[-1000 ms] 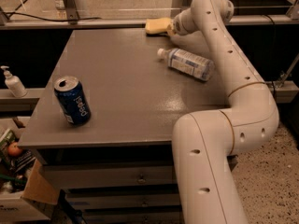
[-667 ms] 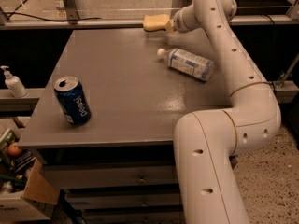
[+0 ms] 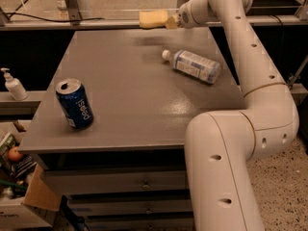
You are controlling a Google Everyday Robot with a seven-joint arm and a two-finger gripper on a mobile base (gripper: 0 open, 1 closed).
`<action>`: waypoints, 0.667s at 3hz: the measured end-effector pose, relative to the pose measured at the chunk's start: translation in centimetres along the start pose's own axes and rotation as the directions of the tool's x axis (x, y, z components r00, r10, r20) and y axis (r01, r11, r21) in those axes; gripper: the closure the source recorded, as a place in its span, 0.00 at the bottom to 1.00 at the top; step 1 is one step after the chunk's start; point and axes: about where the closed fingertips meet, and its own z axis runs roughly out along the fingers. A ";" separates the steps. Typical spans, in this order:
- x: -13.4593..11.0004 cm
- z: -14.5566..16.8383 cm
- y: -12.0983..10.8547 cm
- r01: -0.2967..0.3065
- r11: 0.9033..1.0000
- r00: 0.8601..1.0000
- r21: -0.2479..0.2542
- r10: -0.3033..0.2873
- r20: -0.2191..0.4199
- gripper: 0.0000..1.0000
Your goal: Move sponge near pepsi can
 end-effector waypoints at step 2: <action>-1.4 -4.7 4.7 0.137 0.979 0.989 -0.150 -0.143 -0.024 1.00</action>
Offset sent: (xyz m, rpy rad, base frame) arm -0.1327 0.0138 0.0471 -0.1276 -0.0024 0.3088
